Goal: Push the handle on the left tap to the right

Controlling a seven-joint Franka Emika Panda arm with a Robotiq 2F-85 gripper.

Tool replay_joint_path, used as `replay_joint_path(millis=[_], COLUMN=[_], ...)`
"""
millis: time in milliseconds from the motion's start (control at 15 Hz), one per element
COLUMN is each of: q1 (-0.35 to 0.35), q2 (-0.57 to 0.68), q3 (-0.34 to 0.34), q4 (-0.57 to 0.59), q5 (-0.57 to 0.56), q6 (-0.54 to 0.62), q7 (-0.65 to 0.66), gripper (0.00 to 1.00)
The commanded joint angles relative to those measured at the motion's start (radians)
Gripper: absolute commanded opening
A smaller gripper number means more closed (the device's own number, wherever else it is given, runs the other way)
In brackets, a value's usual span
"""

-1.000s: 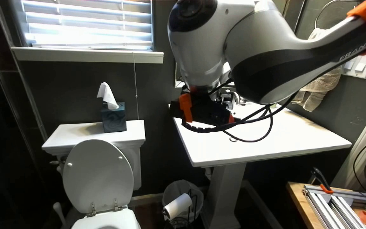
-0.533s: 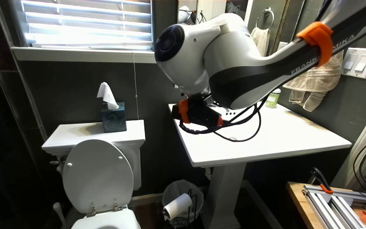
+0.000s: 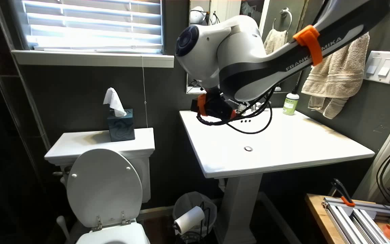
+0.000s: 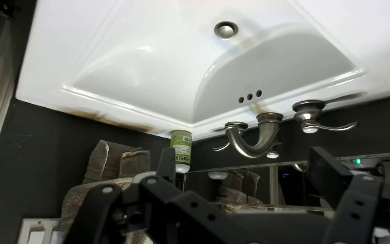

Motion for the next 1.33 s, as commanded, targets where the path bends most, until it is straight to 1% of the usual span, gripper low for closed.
replay_joint_path(millis=[0,267,600,667,867,1200,1267], q1=[-0.003,-0.002,-0.008,-0.004,-0.007,-0.007,-0.016], q2=[0.057,0.112,0.164,0.139,0.155,0.156,0.182], q3=[-0.013,-0.019,-0.043,-0.033,-0.044,-0.045,-0.047], q4=[0.029,0.036,0.041,0.019,0.025,0.03,0.064], q5=[-0.006,-0.001,-0.041,-0.009,-0.013,-0.013,0.008], q6=[-0.008,-0.007,-0.012,-0.003,-0.003,-0.003,-0.002], q7=[0.024,0.038,0.041,0.02,0.02,0.02,0.017], gripper=[1.0,1.0,1.0,1.0,1.0,1.0,1.0])
